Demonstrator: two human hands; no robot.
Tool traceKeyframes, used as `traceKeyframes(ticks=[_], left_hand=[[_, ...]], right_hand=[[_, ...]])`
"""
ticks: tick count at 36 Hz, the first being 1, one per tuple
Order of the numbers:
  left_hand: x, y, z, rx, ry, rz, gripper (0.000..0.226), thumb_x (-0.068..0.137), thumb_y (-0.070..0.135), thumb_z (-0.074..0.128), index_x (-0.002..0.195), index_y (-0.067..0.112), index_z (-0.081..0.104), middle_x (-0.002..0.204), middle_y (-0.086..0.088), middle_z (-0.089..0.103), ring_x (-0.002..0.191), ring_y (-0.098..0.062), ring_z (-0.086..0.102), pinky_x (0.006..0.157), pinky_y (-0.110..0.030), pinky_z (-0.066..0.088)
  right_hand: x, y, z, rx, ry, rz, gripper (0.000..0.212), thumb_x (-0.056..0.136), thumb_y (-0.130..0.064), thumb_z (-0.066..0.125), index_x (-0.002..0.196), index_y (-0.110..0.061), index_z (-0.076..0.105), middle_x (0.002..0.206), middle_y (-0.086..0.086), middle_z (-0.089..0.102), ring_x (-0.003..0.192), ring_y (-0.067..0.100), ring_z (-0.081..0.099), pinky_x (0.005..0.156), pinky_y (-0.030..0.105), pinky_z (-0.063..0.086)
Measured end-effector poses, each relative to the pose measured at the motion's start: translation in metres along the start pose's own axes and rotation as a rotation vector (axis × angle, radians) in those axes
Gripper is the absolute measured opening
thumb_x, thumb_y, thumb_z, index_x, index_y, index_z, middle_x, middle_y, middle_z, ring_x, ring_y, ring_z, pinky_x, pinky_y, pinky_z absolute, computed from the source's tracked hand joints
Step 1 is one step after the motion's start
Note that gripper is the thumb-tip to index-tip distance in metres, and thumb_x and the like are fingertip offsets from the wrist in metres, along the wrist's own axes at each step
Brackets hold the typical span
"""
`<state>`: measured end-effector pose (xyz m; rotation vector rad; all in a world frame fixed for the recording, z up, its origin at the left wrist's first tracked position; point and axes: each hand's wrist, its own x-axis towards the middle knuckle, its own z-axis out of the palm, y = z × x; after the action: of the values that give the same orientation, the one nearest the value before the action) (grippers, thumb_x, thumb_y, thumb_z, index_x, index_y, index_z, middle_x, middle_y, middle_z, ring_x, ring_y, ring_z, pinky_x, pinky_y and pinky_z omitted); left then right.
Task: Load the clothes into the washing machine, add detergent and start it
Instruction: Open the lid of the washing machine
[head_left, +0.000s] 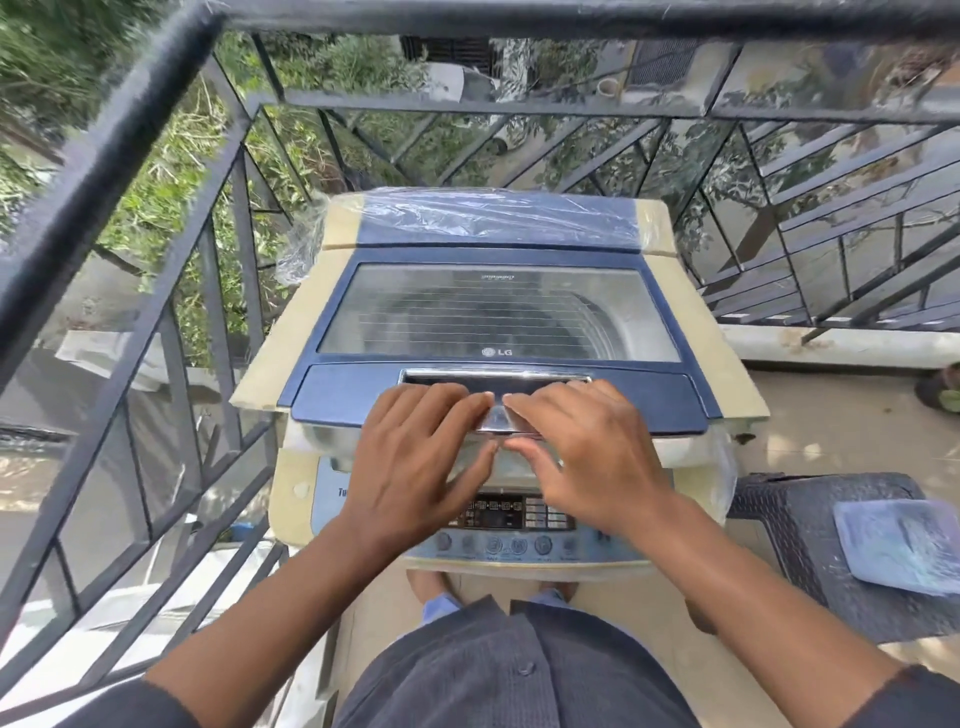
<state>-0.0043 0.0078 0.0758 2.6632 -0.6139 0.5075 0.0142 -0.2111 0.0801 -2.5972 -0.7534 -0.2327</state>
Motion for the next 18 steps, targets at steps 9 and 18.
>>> traceKeyframes(ticks=[9,18], left_hand=[[0.026,0.014,-0.011,0.047,0.183,-0.022,0.067,0.086,0.023,0.073,0.149,0.011,0.055,0.153,-0.014,0.056,0.151,-0.034,0.045,0.127,-0.064,0.02],[0.051,0.012,-0.001,0.168,0.172,-0.026,0.106,0.08,0.023,0.077,0.165,0.004,0.017,0.177,-0.015,-0.002,0.164,-0.039,0.0,0.131,-0.061,0.005]], right_hand=[[0.04,-0.005,-0.037,-0.102,0.263,-0.047,0.024,0.098,-0.031,0.066,0.117,-0.019,0.074,0.099,0.0,0.072,0.087,0.028,0.067,0.071,0.043,0.049],[0.081,-0.004,-0.066,-0.145,0.405,-0.011,0.021,0.099,-0.03,0.066,0.114,-0.021,0.076,0.101,-0.003,0.077,0.09,0.029,0.069,0.074,0.044,0.052]])
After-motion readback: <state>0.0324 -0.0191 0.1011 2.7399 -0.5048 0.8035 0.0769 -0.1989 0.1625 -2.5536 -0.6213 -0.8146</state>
